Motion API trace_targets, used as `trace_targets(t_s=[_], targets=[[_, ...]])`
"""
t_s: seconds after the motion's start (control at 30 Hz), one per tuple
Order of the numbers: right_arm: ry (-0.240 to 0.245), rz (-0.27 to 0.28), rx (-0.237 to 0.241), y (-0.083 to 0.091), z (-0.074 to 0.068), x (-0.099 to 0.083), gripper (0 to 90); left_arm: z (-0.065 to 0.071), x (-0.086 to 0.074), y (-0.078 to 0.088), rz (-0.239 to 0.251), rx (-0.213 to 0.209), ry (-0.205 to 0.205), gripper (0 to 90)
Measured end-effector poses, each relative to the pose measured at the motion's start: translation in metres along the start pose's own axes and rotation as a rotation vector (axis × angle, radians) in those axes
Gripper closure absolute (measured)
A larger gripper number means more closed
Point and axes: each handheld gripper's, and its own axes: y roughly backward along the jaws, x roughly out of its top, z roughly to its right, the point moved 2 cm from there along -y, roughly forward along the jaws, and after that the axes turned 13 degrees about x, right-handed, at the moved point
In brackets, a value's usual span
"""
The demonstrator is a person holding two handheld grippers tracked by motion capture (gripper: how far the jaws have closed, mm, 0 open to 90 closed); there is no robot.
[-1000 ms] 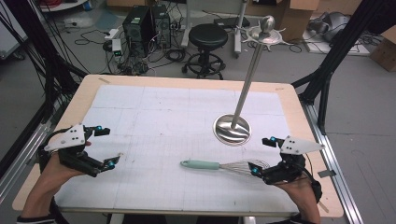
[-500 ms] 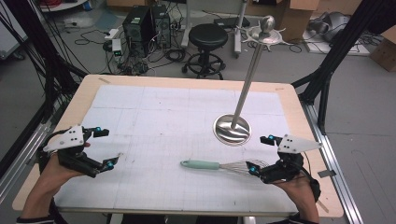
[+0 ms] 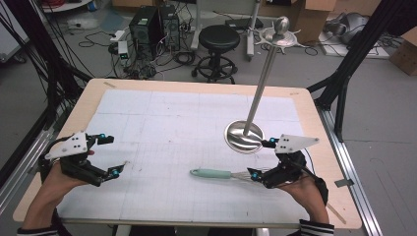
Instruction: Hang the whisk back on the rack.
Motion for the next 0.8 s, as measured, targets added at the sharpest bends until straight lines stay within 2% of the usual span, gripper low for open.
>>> trace_targets(t_s=[0.37,0.8], targets=[[0.049,-0.146,0.064,-0.032,0.003,0.015,0.6,0.002,-0.002,-0.002,-0.003,-0.008,0.006,1.7],[0.067,-0.289,0.137,-0.069,0.007,0.013,0.7,0.002,-0.003,-0.004,-0.009,-0.014,0.002,1.7]])
